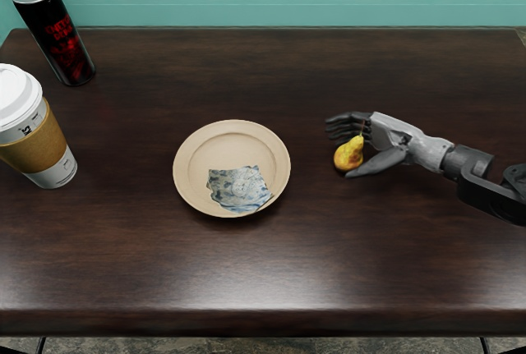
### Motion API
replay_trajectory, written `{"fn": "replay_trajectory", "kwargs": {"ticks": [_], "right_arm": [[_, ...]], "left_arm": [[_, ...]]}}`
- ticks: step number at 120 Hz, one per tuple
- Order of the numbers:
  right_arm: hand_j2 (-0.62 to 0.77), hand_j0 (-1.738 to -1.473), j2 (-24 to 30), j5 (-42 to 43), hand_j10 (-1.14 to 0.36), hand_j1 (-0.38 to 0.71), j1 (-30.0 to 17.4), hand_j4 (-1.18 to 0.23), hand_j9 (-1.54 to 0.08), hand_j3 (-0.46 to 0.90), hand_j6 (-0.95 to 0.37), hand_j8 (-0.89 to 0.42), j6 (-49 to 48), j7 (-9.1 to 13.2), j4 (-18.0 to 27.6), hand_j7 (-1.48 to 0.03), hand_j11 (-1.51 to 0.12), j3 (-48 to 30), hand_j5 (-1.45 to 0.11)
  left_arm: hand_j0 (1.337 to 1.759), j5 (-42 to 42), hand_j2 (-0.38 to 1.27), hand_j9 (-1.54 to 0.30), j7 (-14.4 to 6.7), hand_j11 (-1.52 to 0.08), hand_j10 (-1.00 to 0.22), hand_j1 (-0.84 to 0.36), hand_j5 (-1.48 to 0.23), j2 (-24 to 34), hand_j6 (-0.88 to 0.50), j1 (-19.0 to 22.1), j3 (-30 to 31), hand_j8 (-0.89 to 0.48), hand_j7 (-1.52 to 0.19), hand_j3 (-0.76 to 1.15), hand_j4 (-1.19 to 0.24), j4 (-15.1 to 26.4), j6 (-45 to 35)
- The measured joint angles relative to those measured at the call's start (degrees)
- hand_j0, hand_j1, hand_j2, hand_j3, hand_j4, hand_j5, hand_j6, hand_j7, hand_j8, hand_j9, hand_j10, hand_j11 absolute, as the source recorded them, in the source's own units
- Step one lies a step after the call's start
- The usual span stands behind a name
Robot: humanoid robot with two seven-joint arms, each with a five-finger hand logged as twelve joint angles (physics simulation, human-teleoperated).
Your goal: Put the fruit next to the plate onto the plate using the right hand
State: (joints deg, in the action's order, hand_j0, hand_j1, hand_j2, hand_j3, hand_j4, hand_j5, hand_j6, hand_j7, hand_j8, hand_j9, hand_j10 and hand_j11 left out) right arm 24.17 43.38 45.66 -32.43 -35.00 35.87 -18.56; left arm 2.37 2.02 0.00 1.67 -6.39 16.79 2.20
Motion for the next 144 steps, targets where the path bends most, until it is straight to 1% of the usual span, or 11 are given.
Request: {"fn": "replay_trajectory", "kwargs": {"ticks": [15, 36, 61, 72, 75, 80, 82, 92, 102, 117, 144], "right_arm": [[-0.07, -1.658, -0.18, -0.05, -0.40, 0.12, 0.02, -0.40, -0.51, 0.00, -0.40, -0.40, 0.01, 0.00, -0.01, -0.51, -0.51, 0.01, -0.51], [-0.09, -1.658, -0.55, -0.14, -0.43, 0.20, 0.02, -0.47, -0.60, 0.00, -0.47, -0.47, 0.00, 0.00, -0.03, -0.60, -0.60, 0.10, -0.60], [-0.09, -1.658, -0.83, -0.23, -0.50, 0.27, 0.00, -0.52, -0.67, 0.00, -0.52, -0.52, 0.03, 0.00, -0.14, -0.67, -0.67, 0.32, -0.67], [-0.09, -1.658, -0.90, -0.29, -0.47, 0.31, -0.05, -0.55, -0.69, 0.00, -0.54, -0.55, 0.02, -0.02, -0.16, -0.70, -0.70, 0.38, -0.69], [-0.09, -1.658, -0.91, -0.38, -0.47, 0.33, -0.05, -0.56, -0.70, 0.00, -0.55, -0.56, -0.01, -0.03, -0.16, -0.71, -0.72, 0.54, -0.70], [-0.07, -1.658, -0.93, -0.58, -0.43, 0.38, -0.04, -0.58, -0.71, 0.00, -0.57, -0.58, -0.06, -0.03, -0.20, -0.73, -0.74, 0.79, -0.71], [-0.06, -1.658, -0.94, -0.64, -0.45, 0.38, -0.04, -0.59, -0.70, 0.00, -0.58, -0.59, 0.00, -0.04, -0.23, -0.73, -0.75, 0.86, -0.71], [-0.04, -1.658, -1.13, -0.79, -0.40, 0.45, -0.03, -0.62, -0.74, 0.00, -0.60, -0.62, -0.13, -0.05, -0.30, -0.77, -0.79, 1.18, -0.74], [-0.05, -1.657, -1.21, -0.86, -0.37, 0.48, -0.01, -0.63, -0.79, 0.00, -0.63, -0.63, -0.45, -0.06, -0.32, -0.80, -0.83, 1.38, -0.79], [-0.07, -1.652, -1.18, -0.72, -0.35, 0.48, 0.06, -0.66, -0.88, 0.00, -0.67, -0.64, -0.91, -0.05, -0.14, -0.86, -0.90, 1.61, -0.87], [-0.12, -1.646, -0.81, -0.40, -0.29, 0.49, 0.95, -0.70, -1.06, 0.00, -0.74, -0.57, -2.52, 0.02, 0.27, -0.97, -1.01, 1.71, -1.04]], "left_arm": [[1.658, 0.00, 0.00, -0.01, 0.00, -0.01, 0.00, 0.34, -0.01, 0.00, 0.00, 0.00, 0.00, 0.00, -0.01, 0.00, 0.00, 0.00, 0.00], [1.658, 0.00, 0.00, 0.00, 0.00, 0.00, 0.00, 0.34, 0.00, 0.00, 0.00, 0.00, -0.01, 0.00, 0.00, 0.00, 0.00, 0.00, 0.00], [1.658, 0.00, 0.00, 0.00, 0.00, 0.00, 0.00, 0.34, 0.00, 0.00, 0.00, 0.00, -0.02, 0.00, 0.00, 0.00, 0.00, 0.00, 0.00], [1.658, 0.00, 0.00, -0.01, 0.00, -0.01, 0.00, 0.34, -0.01, 0.00, 0.00, 0.00, -0.02, 0.00, -0.01, 0.00, 0.00, 0.00, 0.00], [1.658, 0.00, 0.00, -0.01, 0.00, -0.01, 0.00, 0.34, -0.01, 0.00, 0.00, 0.00, -0.02, 0.00, -0.01, 0.00, 0.00, 0.00, 0.00], [1.658, -0.01, 0.00, -0.01, 0.00, -0.01, 0.00, 0.34, -0.01, 0.00, 0.00, 0.00, -0.02, 0.00, -0.01, 0.00, 0.00, 0.00, 0.00], [1.658, -0.01, 0.00, -0.01, 0.00, -0.01, 0.00, 0.34, -0.01, 0.00, 0.00, 0.00, -0.02, 0.00, -0.01, 0.00, 0.00, 0.00, 0.00], [1.658, -0.01, 0.00, -0.01, 0.00, -0.01, 0.00, 0.34, -0.01, 0.00, 0.00, 0.00, -0.03, 0.00, -0.01, 0.00, 0.00, 0.00, 0.00], [1.658, -0.01, 0.00, -0.01, 0.00, -0.01, 0.00, 0.34, -0.01, 0.00, 0.00, 0.00, -0.02, 0.00, -0.01, 0.00, 0.00, 0.00, 0.00], [1.658, 0.00, 0.00, 0.00, 0.00, 0.00, 0.00, 0.34, 0.00, 0.00, 0.00, 0.00, 0.00, 0.00, 0.00, 0.00, 0.00, 0.00, 0.00], [1.658, 0.01, 0.00, 0.00, 0.00, 0.00, 0.00, 0.34, 0.00, 0.00, 0.00, 0.00, 0.01, 0.00, 0.00, 0.00, 0.00, 0.00, 0.00]]}}
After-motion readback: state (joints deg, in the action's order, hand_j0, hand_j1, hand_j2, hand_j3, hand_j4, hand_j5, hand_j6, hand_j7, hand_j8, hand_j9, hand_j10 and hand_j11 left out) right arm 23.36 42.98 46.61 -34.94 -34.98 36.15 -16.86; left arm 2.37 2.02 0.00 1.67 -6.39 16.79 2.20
